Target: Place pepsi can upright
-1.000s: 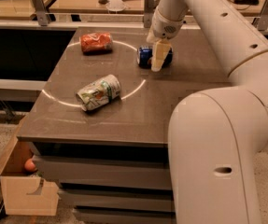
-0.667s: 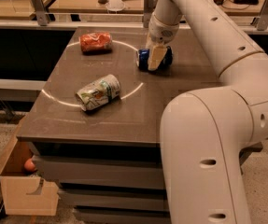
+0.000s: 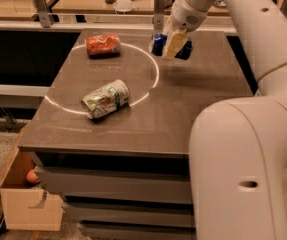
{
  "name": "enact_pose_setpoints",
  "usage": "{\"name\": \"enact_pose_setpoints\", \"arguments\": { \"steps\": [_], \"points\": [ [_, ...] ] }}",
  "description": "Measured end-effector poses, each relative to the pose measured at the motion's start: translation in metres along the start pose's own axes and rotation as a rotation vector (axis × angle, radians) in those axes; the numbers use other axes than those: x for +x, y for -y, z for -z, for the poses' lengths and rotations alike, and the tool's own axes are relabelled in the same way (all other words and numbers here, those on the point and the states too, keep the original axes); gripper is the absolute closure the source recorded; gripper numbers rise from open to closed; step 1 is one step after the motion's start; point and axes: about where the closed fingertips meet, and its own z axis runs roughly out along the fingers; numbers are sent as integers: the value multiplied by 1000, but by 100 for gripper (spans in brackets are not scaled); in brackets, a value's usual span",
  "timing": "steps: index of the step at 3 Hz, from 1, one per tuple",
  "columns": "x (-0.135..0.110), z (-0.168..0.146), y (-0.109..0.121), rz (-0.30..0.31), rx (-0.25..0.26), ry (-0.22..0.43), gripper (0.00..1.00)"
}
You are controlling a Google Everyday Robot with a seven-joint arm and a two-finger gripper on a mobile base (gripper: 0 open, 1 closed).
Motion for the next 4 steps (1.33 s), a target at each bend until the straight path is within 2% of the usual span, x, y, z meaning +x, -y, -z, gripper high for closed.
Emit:
{"name": "enact_pose_setpoints", "arguments": {
  "steps": [1, 2, 3, 4],
  "points": [
    [22, 55, -12, -200, 83, 245, 100],
    [29, 65, -27, -297, 116, 474, 100],
    [13, 50, -33, -295, 104, 641, 100],
    [-14, 20, -32, -253, 54, 761, 100]
  ]
}}
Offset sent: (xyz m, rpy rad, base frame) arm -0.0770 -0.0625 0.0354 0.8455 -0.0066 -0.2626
